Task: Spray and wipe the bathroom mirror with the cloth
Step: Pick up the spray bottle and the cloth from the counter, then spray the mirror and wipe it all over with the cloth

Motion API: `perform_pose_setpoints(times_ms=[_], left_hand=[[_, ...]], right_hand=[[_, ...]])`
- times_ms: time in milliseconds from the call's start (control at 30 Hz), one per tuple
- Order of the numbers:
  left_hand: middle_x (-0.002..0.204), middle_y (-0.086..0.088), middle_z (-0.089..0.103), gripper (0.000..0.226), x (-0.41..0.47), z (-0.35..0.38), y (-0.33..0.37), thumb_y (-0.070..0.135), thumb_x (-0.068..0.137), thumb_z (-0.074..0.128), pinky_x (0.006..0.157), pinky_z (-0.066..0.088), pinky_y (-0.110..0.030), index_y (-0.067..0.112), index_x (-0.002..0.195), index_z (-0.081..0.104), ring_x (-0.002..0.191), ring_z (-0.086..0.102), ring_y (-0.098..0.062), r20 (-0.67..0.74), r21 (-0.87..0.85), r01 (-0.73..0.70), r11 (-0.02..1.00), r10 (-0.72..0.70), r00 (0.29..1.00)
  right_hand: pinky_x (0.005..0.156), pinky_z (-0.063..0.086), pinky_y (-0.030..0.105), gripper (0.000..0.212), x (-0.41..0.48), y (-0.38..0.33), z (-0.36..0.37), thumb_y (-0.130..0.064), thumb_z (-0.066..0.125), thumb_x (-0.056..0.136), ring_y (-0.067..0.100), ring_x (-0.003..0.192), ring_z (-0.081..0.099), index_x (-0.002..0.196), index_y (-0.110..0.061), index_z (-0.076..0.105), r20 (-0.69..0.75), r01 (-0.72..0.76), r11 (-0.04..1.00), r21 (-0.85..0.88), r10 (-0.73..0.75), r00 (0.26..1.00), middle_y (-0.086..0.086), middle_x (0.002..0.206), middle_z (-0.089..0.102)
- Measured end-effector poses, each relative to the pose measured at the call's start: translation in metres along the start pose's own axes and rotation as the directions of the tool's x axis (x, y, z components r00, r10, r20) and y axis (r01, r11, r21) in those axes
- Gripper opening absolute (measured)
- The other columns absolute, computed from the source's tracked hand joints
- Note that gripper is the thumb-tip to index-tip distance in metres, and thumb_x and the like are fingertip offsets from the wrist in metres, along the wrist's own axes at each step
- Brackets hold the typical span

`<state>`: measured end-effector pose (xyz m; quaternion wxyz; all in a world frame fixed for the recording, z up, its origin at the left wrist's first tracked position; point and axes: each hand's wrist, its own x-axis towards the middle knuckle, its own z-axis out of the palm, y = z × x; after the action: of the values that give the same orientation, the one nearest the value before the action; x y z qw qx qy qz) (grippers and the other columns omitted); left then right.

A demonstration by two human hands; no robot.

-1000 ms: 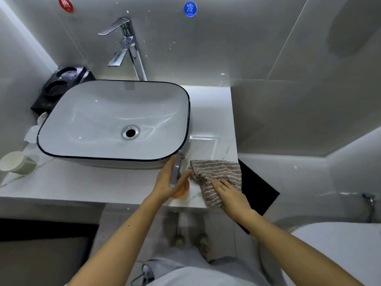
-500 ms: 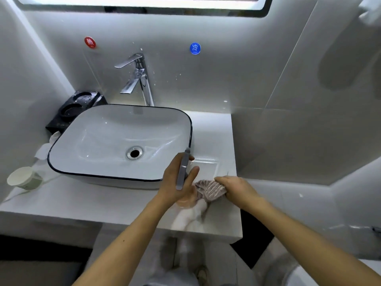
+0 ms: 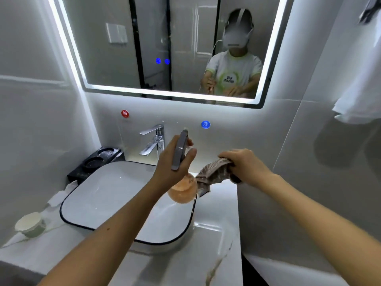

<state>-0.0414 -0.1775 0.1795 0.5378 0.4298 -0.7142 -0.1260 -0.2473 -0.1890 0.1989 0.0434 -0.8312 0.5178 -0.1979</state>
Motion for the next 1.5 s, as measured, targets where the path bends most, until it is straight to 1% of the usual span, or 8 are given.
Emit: perform_pose_setpoints(times_ms=[133, 233, 367, 467, 633, 833, 1067, 1500], left_hand=[[0.084, -0.012, 0.062, 0.041, 0.027, -0.027, -0.005, 0.046, 0.08, 0.048, 0.062, 0.044, -0.014, 0.01, 0.1, 0.054, 0.07, 0.059, -0.018, -0.035, 0.014, -0.013, 1.0, 0.014, 0.999], [0.074, -0.002, 0.057, 0.017, 0.049, -0.051, -0.012, 0.036, 0.082, 0.051, 0.06, 0.044, -0.014, 0.021, 0.09, 0.05, 0.066, 0.055, -0.009, -0.054, -0.005, 0.015, 1.0, -0.015, 0.998], [0.075, -0.004, 0.058, 0.026, 0.076, -0.086, -0.03, 0.04, 0.082, 0.051, 0.061, 0.045, -0.023, 0.016, 0.092, 0.055, 0.064, 0.054, -0.012, -0.081, -0.007, -0.009, 1.0, 0.008, 0.997], [0.068, 0.005, 0.052, 0.008, 0.1, -0.115, -0.043, 0.028, 0.087, 0.055, 0.057, 0.038, -0.012, 0.021, 0.084, 0.053, 0.059, 0.05, -0.003, -0.093, -0.033, -0.047, 0.998, 0.044, 0.995], [0.062, 0.004, 0.048, 0.017, 0.142, -0.162, -0.07, 0.031, 0.083, 0.055, 0.054, 0.035, -0.019, 0.014, 0.08, 0.054, 0.055, 0.042, -0.007, -0.086, -0.055, -0.092, 0.994, 0.087, 0.993], [0.069, -0.009, 0.059, 0.023, 0.192, -0.202, -0.095, 0.033, 0.078, 0.056, 0.061, 0.041, -0.026, 0.012, 0.084, 0.058, 0.061, 0.051, -0.014, -0.068, -0.098, -0.11, 0.989, 0.104, 0.992], [0.062, 0.004, 0.053, 0.017, 0.219, -0.191, -0.115, 0.028, 0.084, 0.057, 0.055, 0.039, -0.022, 0.012, 0.08, 0.056, 0.054, 0.048, -0.004, -0.063, -0.127, -0.079, 0.989, 0.071, 0.995], [0.056, 0.001, 0.046, 0.029, 0.259, -0.142, -0.116, 0.035, 0.08, 0.058, 0.055, 0.038, -0.028, 0.006, 0.082, 0.057, 0.053, 0.042, -0.016, -0.029, -0.196, -0.007, 0.981, 0.001, 1.0]], right_hand=[[0.086, 0.045, 0.039, 0.041, 0.037, -0.013, -0.017, 0.007, 0.046, 0.077, 0.031, 0.1, 0.06, 0.11, -0.01, 0.064, -0.093, 0.028, 0.999, 0.03, -0.025, 0.995, 0.012, 0.109, 0.067], [0.085, 0.045, 0.036, 0.042, 0.066, -0.027, -0.026, 0.008, 0.047, 0.076, 0.03, 0.098, 0.061, 0.11, -0.01, 0.065, -0.144, 0.036, 0.999, 0.026, -0.032, 0.989, 0.013, 0.108, 0.068], [0.087, 0.047, 0.037, 0.039, 0.104, -0.049, -0.033, 0.01, 0.05, 0.074, 0.03, 0.097, 0.062, 0.104, -0.007, 0.067, -0.254, 0.089, 0.995, 0.037, -0.077, 0.964, 0.012, 0.103, 0.07], [0.087, 0.047, 0.038, 0.037, 0.133, -0.07, -0.034, 0.011, 0.052, 0.073, 0.029, 0.096, 0.062, 0.101, -0.007, 0.068, -0.322, 0.076, 0.996, 0.054, -0.054, 0.945, 0.012, 0.1, 0.07], [0.068, 0.041, 0.03, 0.027, 0.181, -0.105, -0.032, 0.011, 0.053, 0.066, 0.024, 0.076, 0.059, 0.079, -0.008, 0.068, -0.441, 0.064, 0.994, 0.086, -0.02, 0.897, 0.006, 0.076, 0.067], [0.065, 0.042, 0.036, 0.018, 0.227, -0.13, -0.039, 0.01, 0.052, 0.061, 0.031, 0.071, 0.057, 0.069, -0.003, 0.062, -0.553, -0.028, 0.996, 0.09, 0.074, 0.83, 0.013, 0.07, 0.066], [0.067, 0.046, 0.039, 0.015, 0.25, -0.126, -0.052, 0.009, 0.05, 0.066, 0.031, 0.071, 0.055, 0.068, -0.002, 0.06, -0.545, -0.106, 0.992, 0.07, 0.127, 0.829, 0.013, 0.07, 0.063], [0.07, 0.049, 0.046, 0.014, 0.297, -0.082, -0.086, 0.004, 0.054, 0.077, 0.037, 0.078, 0.058, 0.086, -0.001, 0.064, -0.609, -0.11, 0.993, -0.037, 0.065, 0.791, 0.018, 0.085, 0.066]])
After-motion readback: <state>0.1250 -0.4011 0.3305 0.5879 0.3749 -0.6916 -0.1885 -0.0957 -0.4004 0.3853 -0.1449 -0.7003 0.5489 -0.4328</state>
